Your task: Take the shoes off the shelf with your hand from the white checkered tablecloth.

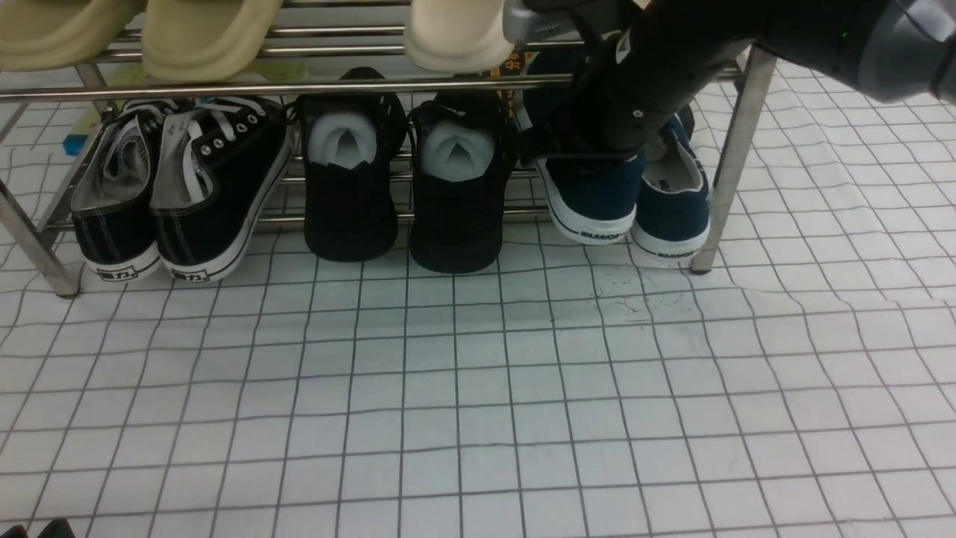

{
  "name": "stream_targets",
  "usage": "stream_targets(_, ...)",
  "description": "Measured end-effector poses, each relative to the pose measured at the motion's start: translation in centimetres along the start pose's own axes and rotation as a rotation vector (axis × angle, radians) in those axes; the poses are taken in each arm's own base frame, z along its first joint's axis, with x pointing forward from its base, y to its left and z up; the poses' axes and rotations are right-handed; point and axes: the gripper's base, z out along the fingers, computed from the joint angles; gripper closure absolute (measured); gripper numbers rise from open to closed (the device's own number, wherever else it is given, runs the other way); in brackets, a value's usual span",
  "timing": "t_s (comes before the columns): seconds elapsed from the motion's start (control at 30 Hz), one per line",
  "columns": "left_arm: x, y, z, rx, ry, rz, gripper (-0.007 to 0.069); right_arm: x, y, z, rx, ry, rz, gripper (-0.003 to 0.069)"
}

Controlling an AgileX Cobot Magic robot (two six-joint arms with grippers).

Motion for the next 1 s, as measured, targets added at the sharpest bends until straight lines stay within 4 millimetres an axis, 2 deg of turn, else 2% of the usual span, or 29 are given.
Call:
stream_targets(0.2,0.0,0.0,0.0,0.000,0.000,0.000,0.0386,1.3,0.4,-1.8,-0.024,0.139,0.005,0.0627)
stream_targets(0.27,0.0,0.0,0.0,0.000,0.000,0.000,0.0386,2.2,0.8,-3.0,-0.050,0.186,0.003,0.0627)
stream_targets(0.47,0.0,0.0,0.0,0.000,0.000,0.000,0.0385,4.2,1.2,-5.3,-0.082,0.222,0.003,0.0627)
stream_targets(0.67,0.0,0.0,0.0,0.000,0.000,0.000,0.0385,6.8,2.0,-6.5,-0.100,0.259,-0.007,0.0627)
stream_targets(0.83,0.0,0.0,0.0,0.000,0.000,0.000,0.0385,9.2,5.3,-8.3,-0.123,0.291,-0.057,0.0627)
stream_targets(1.0,0.0,0.0,0.0,0.000,0.000,0.000,0.0385,10.9,8.4,-8.8,-0.121,0.320,-0.094,0.0627)
